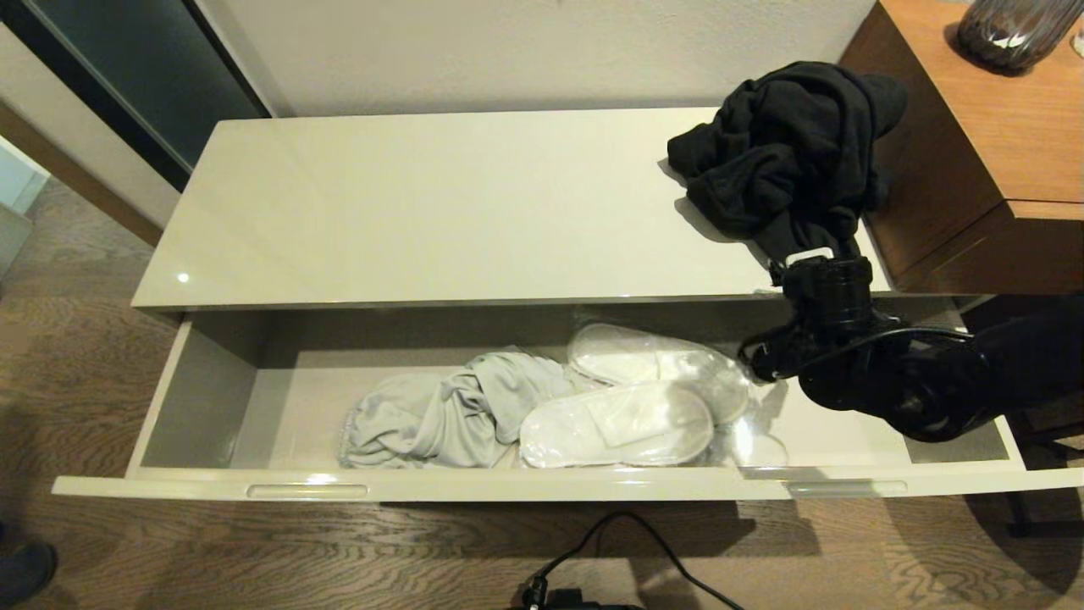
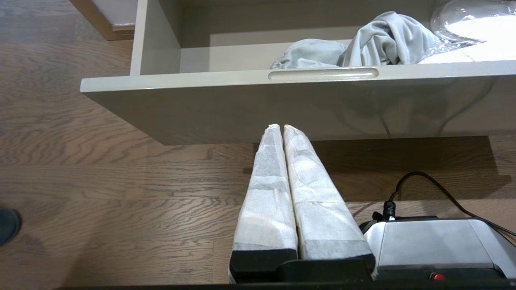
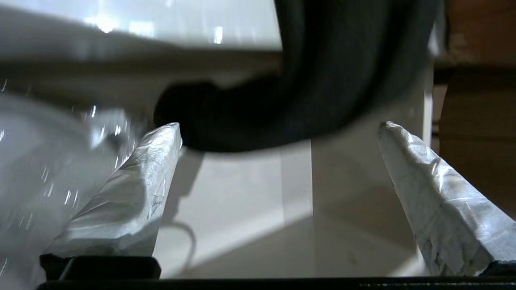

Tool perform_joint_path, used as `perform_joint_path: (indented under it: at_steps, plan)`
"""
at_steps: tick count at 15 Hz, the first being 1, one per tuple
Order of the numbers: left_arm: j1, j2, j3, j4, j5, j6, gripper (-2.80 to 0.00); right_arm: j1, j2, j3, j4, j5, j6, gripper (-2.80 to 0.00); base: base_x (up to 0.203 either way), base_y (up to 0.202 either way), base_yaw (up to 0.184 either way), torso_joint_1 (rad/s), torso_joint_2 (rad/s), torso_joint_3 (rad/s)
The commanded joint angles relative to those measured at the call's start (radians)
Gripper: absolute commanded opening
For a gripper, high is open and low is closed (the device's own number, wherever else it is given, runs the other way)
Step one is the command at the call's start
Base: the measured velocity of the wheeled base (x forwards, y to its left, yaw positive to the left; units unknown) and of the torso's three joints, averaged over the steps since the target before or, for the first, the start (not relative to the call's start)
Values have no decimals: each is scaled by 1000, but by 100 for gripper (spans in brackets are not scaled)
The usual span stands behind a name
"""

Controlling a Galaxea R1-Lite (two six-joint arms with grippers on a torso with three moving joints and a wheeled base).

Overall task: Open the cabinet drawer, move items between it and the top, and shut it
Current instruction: Place the T-shirt on the table

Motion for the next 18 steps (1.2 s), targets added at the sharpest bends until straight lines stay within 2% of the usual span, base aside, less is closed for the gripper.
perform_joint_path:
  at_steps: [1, 3, 4, 10, 11, 18]
  plan:
    - [0, 2, 0, 0, 0, 0, -280, -32, 81, 7, -131, 7, -54, 0, 0, 0, 0, 0, 0, 0]
    - [0, 2, 0, 0, 0, 0, -280, -62, 139, 13, -298, 44, -121, 0, 0, 0, 0, 0, 0, 0]
    - [0, 2, 0, 0, 0, 0, -280, -68, 158, 24, -333, 58, -129, 0, 0, 0, 0, 0, 0, 0]
    - [0, 2, 0, 0, 0, 0, -280, -95, 216, 22, -398, 110, -146, 0, 0, 0, 0, 0, 0, 0]
    - [0, 2, 0, 0, 0, 0, -280, -107, 222, 7, -402, 120, -169, -280, 0, 0, 0, 0, 0, 0]
    - [0, 2, 0, 0, -1, 0, -280, -106, 194, -1, -388, 145, -215, -280, 0, 0, 0, 0, 0, 0]
